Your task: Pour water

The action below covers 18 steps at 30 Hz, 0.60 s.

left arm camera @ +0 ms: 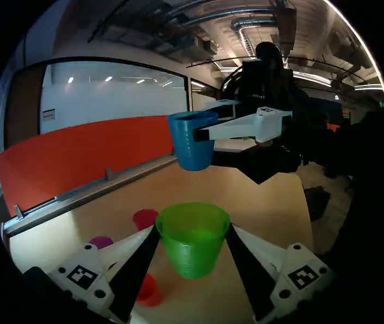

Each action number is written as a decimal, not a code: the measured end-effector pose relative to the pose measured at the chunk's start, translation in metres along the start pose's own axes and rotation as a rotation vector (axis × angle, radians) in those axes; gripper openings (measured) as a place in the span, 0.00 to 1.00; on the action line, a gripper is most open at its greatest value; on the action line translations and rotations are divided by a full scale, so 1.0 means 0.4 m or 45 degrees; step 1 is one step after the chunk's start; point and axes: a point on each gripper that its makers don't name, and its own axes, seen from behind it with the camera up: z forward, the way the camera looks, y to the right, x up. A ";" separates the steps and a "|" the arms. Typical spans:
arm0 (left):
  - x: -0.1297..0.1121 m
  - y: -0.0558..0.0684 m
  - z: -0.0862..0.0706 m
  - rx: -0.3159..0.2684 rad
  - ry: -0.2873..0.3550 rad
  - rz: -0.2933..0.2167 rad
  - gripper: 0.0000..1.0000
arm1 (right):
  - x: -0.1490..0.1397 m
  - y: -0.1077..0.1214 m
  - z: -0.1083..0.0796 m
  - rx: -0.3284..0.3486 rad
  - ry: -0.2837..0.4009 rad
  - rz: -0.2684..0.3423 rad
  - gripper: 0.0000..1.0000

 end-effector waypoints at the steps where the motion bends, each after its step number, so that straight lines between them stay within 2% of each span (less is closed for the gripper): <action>1: -0.005 0.001 0.003 -0.003 -0.009 0.000 0.86 | -0.007 -0.002 -0.001 0.004 -0.004 0.003 0.91; 13: -0.067 0.011 0.036 -0.034 -0.118 0.000 0.86 | -0.078 -0.027 0.001 0.047 -0.046 0.052 0.91; 18: -0.087 0.016 0.048 -0.046 -0.159 0.008 0.86 | -0.104 -0.026 0.002 0.053 -0.050 0.098 0.91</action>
